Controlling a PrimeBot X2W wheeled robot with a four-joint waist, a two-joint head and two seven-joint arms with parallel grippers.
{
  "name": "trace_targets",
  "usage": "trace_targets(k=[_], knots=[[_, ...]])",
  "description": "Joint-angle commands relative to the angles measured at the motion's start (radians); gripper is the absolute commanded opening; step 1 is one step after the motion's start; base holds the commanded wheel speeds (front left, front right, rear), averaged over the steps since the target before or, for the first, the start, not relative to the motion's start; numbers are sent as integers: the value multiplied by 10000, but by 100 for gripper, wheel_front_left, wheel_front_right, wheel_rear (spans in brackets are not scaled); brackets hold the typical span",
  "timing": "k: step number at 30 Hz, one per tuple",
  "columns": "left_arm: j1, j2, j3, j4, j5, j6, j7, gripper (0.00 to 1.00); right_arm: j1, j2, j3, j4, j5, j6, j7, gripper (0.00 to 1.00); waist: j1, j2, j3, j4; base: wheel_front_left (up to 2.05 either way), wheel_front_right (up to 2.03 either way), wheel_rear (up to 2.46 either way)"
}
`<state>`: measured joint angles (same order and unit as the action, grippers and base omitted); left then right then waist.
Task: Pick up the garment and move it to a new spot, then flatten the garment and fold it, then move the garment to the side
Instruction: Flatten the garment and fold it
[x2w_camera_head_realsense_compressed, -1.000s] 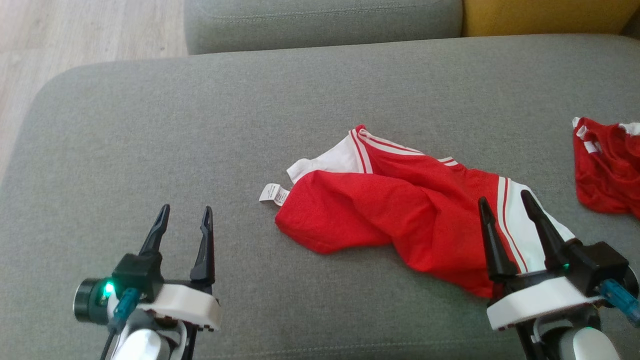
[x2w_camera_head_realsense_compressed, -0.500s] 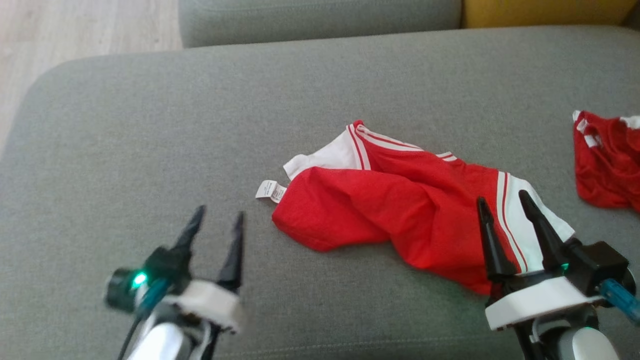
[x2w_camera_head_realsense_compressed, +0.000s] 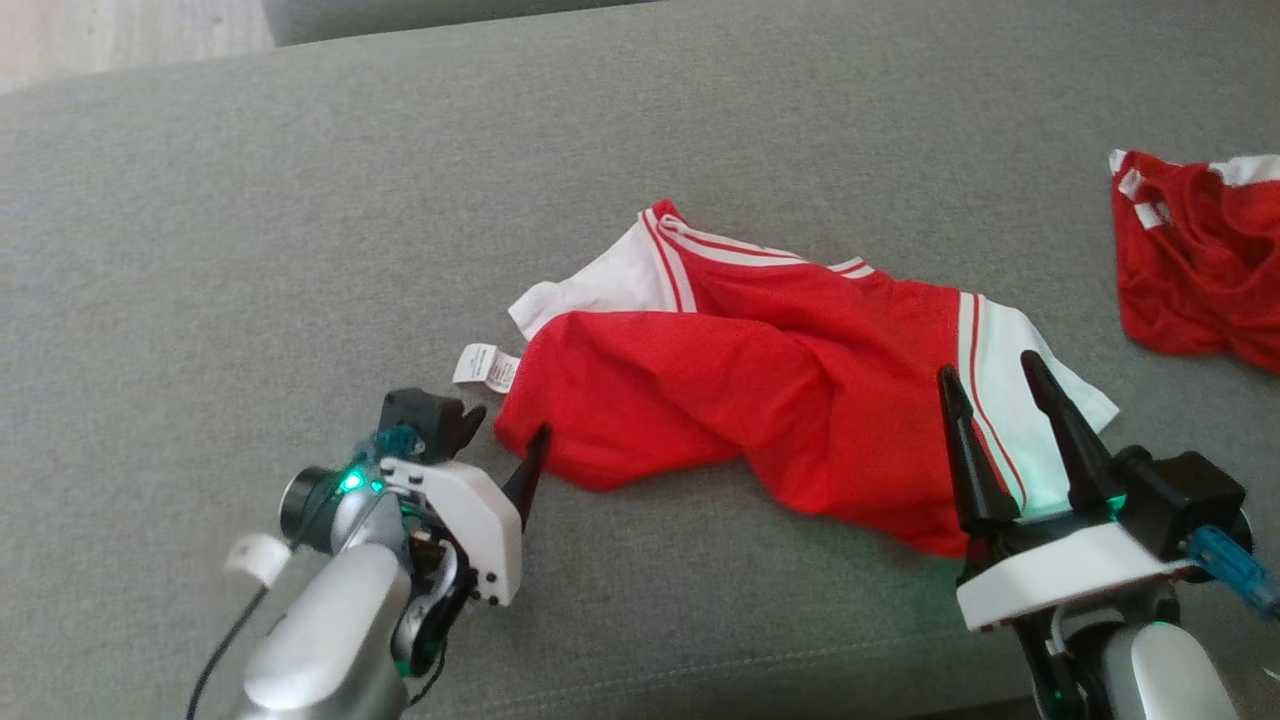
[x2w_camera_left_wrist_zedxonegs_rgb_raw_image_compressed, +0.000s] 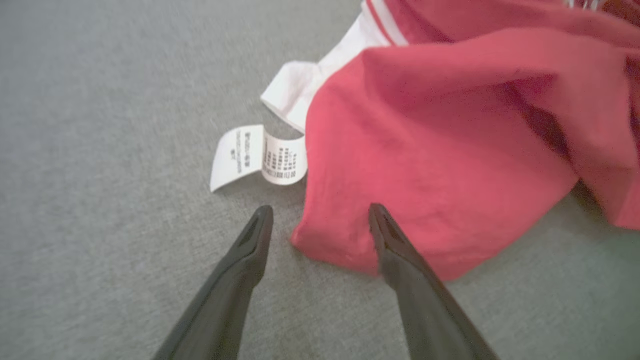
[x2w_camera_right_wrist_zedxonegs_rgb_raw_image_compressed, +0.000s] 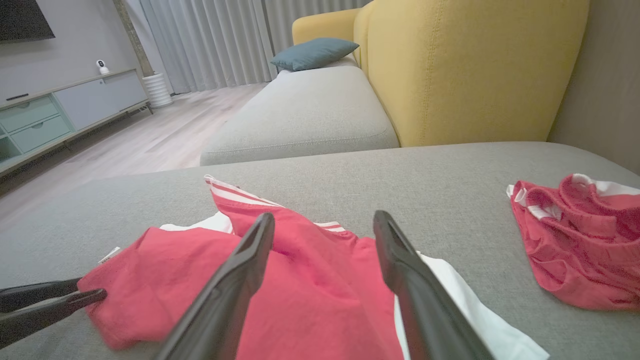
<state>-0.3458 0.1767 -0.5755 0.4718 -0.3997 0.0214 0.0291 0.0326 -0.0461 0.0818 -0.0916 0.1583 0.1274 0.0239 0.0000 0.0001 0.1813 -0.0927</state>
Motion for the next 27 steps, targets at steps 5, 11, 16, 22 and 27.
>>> trace_targets(k=[5, 11, 16, 22, 27], knots=[[-846, -21, 315, 713, -508, -361, 753, 0, -391, -116, 212, -137, 124, 33, -192, 100, 0, -1, 73, -187, 0, 0, 0], [-1020, 103, 411, 668, -503, -284, 562, 0, -409, -97, 138, -88, 169, 33, -249, 100, 0, -1, 60, -166, 0, 0, 0], [-1441, 466, 645, -12, 15, 277, -407, 0, -394, -80, 84, -42, 228, 33, -249, 100, 0, -1, -17, -83, 0, 0, 0], [-2059, 1185, 840, -1381, 1019, 1052, -1470, 0, -365, -65, 39, 33, 292, 33, -227, 100, 0, -1, -165, 5, 0, 0, 0], [-1636, 1811, 1048, -2782, 1543, 1729, -1883, 0, -266, -55, -43, 43, 363, 33, -203, 100, 0, -1, -181, 71, 0, 0, 0]])
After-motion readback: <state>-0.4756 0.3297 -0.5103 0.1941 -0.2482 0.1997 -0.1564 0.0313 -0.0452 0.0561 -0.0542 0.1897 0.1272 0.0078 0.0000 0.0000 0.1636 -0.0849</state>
